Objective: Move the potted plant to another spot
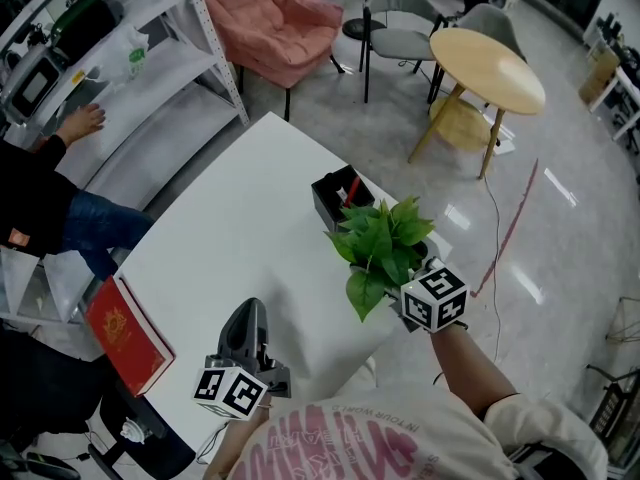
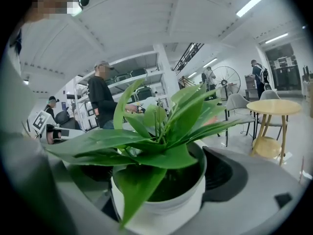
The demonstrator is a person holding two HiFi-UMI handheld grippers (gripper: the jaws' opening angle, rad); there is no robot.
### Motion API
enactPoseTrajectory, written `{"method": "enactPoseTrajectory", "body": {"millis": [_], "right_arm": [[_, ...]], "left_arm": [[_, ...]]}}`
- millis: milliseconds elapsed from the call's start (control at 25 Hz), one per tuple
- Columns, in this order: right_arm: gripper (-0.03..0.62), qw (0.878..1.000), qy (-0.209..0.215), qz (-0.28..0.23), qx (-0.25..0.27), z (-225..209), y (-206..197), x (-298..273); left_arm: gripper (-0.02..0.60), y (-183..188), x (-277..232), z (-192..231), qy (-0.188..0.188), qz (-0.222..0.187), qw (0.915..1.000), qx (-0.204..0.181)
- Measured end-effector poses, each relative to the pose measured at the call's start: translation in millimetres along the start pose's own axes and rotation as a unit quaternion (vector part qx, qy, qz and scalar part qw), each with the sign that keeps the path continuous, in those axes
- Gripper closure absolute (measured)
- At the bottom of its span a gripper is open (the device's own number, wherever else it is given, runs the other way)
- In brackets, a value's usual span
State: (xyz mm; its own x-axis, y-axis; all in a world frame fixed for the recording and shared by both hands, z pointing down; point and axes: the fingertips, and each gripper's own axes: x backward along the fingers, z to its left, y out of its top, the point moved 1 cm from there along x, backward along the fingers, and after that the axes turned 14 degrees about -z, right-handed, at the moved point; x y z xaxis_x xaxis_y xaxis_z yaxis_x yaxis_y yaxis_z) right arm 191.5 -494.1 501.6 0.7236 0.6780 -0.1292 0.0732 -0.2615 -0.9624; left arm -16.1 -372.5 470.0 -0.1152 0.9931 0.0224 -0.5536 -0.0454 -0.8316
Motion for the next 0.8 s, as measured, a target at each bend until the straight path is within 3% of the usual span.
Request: {"method": "enactPoseTrajectory", "body": {"millis": [800], "right_arm": [[0.040, 1.000, -0.002, 0.012, 0.023, 1.7, -2.4, 1.3]], "left_arm": [[0.557, -3.2, -3.3, -7.5, -0.004, 0.002, 1.0000, 0.006]]}}
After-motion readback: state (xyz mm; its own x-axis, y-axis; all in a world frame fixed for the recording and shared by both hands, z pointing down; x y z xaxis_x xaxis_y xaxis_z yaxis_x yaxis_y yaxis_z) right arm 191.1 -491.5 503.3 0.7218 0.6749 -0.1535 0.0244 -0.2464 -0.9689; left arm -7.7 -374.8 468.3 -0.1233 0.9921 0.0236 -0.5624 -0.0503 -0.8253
